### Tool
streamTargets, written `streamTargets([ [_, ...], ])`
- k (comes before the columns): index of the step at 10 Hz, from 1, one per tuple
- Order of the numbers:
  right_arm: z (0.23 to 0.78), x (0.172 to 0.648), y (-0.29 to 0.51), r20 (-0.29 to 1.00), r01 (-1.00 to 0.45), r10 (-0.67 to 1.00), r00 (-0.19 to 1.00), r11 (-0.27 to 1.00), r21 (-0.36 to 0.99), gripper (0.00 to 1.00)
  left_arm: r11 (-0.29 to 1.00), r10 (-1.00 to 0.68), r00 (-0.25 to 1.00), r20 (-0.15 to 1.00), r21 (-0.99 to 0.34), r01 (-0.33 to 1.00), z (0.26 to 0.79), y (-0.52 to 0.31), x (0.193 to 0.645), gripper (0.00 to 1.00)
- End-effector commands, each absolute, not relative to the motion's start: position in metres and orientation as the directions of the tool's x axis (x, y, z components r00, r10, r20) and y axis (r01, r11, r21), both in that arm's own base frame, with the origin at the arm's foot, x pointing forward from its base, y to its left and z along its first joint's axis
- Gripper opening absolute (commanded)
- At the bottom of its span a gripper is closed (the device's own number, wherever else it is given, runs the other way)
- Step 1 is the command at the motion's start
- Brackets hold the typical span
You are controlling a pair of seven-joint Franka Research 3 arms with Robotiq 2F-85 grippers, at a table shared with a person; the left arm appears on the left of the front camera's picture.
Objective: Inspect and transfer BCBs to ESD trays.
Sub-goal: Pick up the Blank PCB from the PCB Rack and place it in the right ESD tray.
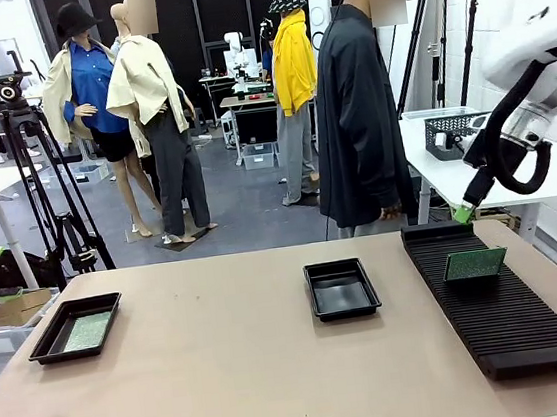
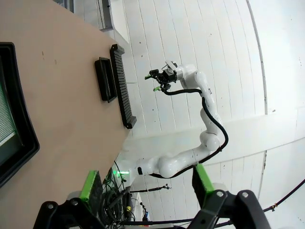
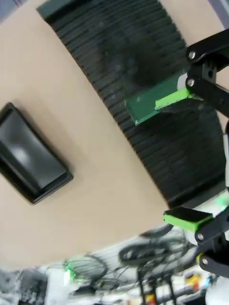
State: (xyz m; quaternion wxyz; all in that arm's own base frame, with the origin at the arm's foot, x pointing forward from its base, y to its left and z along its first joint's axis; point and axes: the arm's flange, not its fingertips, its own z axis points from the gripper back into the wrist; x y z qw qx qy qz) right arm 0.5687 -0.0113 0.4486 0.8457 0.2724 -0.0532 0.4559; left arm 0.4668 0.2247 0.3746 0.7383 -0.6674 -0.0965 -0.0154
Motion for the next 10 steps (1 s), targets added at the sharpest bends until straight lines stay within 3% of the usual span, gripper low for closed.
streamTargets([
  [1, 0.445, 0.55, 0.004, 0.379, -0.906, 0.824, 0.421, 0.367, 0.21, 1.0, 0.109, 0.108, 0.98, 0.169, -0.982, 0.157, 0.377, 0.225, 0.468, 1.0],
  [3, 0.442, 0.535, 0.019, 0.294, -0.962, 0.919, 0.262, 0.274, 0.003, 1.0, 0.109, 0.108, 0.98, 0.169, -0.982, 0.157, 0.377, 0.225, 0.468, 1.0],
  [4, 0.439, 0.528, 0.027, 0.193, -0.978, 0.964, 0.184, 0.198, -0.057, 1.0, 0.109, 0.108, 0.98, 0.169, -0.982, 0.157, 0.377, 0.225, 0.468, 1.0],
  [7, 0.435, 0.521, 0.036, -0.003, -0.995, 0.998, 0.068, 0.068, -0.07, 1.0, 0.109, 0.108, 0.98, 0.169, -0.982, 0.157, 0.377, 0.225, 0.468, 1.0],
  [10, 0.427, 0.524, 0.034, -0.037, -0.999, 0.998, 0.041, 0.04, -0.035, 1.0, 0.109, 0.108, 0.98, 0.169, -0.982, 0.157, 0.377, 0.225, 0.468, 1.0],
])
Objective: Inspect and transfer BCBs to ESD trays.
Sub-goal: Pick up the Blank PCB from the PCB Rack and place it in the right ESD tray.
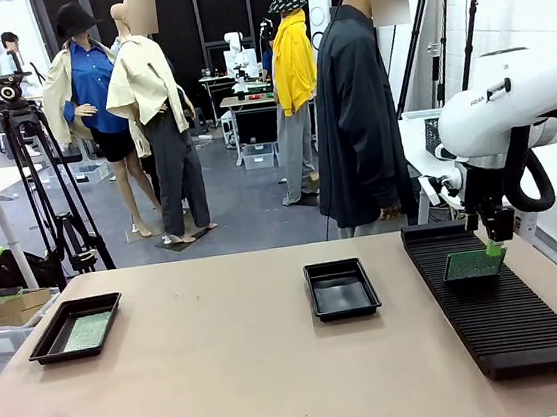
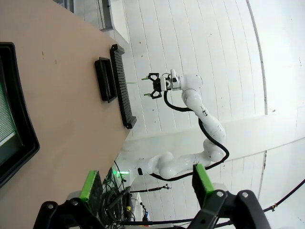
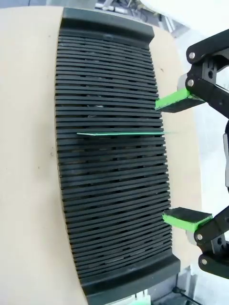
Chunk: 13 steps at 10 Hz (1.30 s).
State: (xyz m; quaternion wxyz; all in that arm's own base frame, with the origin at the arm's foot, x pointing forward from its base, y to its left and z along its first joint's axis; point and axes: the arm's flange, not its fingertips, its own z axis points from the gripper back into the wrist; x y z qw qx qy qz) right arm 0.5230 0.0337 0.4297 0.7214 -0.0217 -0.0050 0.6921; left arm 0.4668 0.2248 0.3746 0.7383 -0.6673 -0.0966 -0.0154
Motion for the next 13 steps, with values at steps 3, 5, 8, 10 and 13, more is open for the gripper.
streamTargets([
  [3, 0.401, 0.531, 0.029, -0.031, -0.994, 0.996, 0.081, 0.079, -0.076, 1.0, 0.109, 0.108, 0.98, 0.169, -0.982, 0.157, 0.377, 0.225, 0.468, 1.0],
  [5, 0.378, 0.537, 0.023, -0.04, -0.991, 0.995, 0.094, 0.09, -0.101, 1.0, 0.109, 0.108, 0.98, 0.169, -0.982, 0.157, 0.377, 0.225, 0.468, 1.0],
  [8, 0.356, 0.549, 0.011, -0.047, -0.991, 0.997, 0.061, 0.055, -0.124, 1.0, 0.109, 0.108, 0.98, 0.169, -0.982, 0.157, 0.377, 0.225, 0.468, 1.0],
  [10, 0.354, 0.554, 0.007, -0.027, -0.991, 0.998, 0.057, 0.054, -0.123, 1.0, 0.109, 0.108, 0.98, 0.169, -0.982, 0.157, 0.377, 0.225, 0.468, 1.0],
  [13, 0.357, 0.551, 0.004, -0.021, -0.99, 0.999, 0.048, 0.045, -0.135, 1.0, 0.109, 0.108, 0.98, 0.169, -0.982, 0.157, 0.377, 0.225, 0.468, 1.0],
])
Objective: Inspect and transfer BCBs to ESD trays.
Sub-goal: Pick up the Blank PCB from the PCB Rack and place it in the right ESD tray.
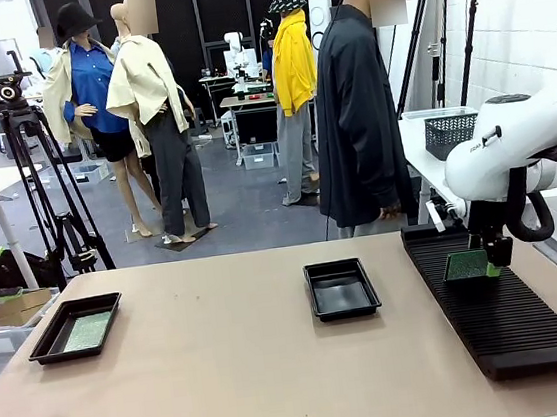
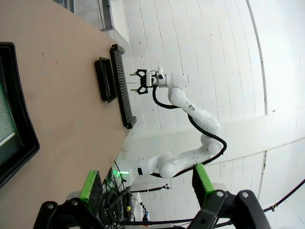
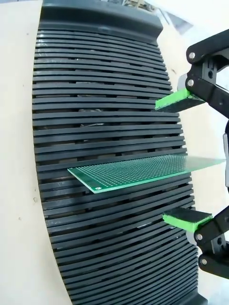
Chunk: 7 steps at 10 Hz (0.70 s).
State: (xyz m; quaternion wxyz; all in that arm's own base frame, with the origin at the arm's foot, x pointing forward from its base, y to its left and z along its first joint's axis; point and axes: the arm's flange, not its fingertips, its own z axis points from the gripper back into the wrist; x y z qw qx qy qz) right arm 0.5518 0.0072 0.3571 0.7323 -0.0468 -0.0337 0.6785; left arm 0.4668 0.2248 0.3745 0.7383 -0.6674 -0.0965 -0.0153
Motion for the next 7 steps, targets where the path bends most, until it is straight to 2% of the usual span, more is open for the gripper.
streamTargets([
  [1, 0.356, 0.5511, 0.0027, -0.019, -0.99, 0.999, 0.049, 0.046, -0.131, 1.0, 0.109, 0.108, 0.98, 0.169, -0.982, 0.157, 0.3769, 0.2255, 0.4676, 1.0],
  [4, 0.36, 0.554, 0.0, 0.008, -0.991, 0.999, 0.051, 0.052, -0.123, 0.98, 0.109, 0.108, 0.98, 0.169, -0.982, 0.157, 0.3769, 0.2255, 0.4676, 1.0],
  [5, 0.3624, 0.5559, -0.001, 0.02, -0.991, 0.999, 0.051, 0.053, -0.12, 0.93, 0.109, 0.108, 0.98, 0.169, -0.982, 0.157, 0.3769, 0.2255, 0.4676, 1.0],
  [7, 0.3652, 0.5576, -0.0015, 0.025, -0.991, 0.998, 0.052, 0.055, -0.122, 0.76, 0.109, 0.108, 0.98, 0.169, -0.982, 0.157, 0.3769, 0.2255, 0.4676, 1.0],
])
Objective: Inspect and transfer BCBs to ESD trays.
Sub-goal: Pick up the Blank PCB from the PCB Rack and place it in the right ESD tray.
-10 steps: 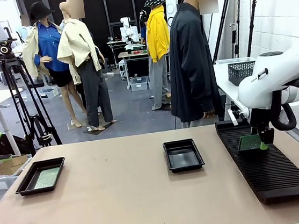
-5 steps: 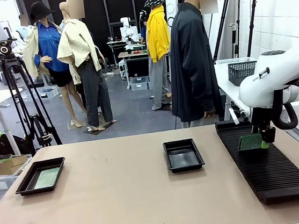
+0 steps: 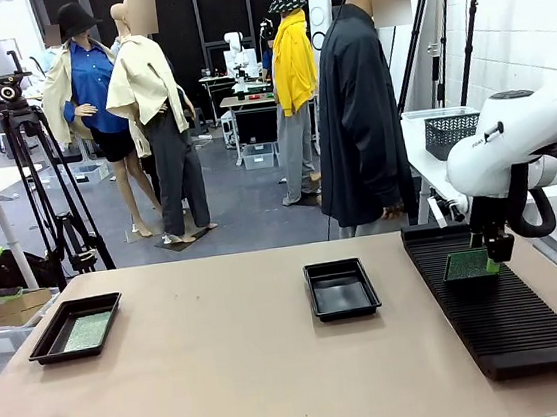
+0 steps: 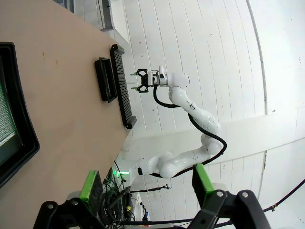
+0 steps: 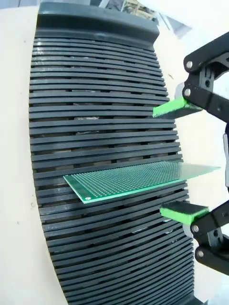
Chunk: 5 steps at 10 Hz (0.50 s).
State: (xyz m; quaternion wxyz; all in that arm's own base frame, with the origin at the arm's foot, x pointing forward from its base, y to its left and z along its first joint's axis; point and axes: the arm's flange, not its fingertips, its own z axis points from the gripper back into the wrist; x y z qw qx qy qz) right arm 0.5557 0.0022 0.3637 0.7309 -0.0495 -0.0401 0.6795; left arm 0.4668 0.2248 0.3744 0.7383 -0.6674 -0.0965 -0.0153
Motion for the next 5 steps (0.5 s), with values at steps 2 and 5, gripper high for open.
streamTargets([
  [2, 0.3674, 0.56, -0.0015, 0.035, -0.992, 0.998, 0.049, 0.053, -0.114, 0.58, 0.109, 0.108, 0.98, 0.169, -0.982, 0.157, 0.3769, 0.2255, 0.4676, 1.0],
  [5, 0.369, 0.5684, -0.0056, 0.067, -0.994, 0.996, 0.051, 0.057, -0.091, 0.33, 0.109, 0.108, 0.98, 0.169, -0.982, 0.157, 0.3769, 0.2255, 0.4676, 1.0],
])
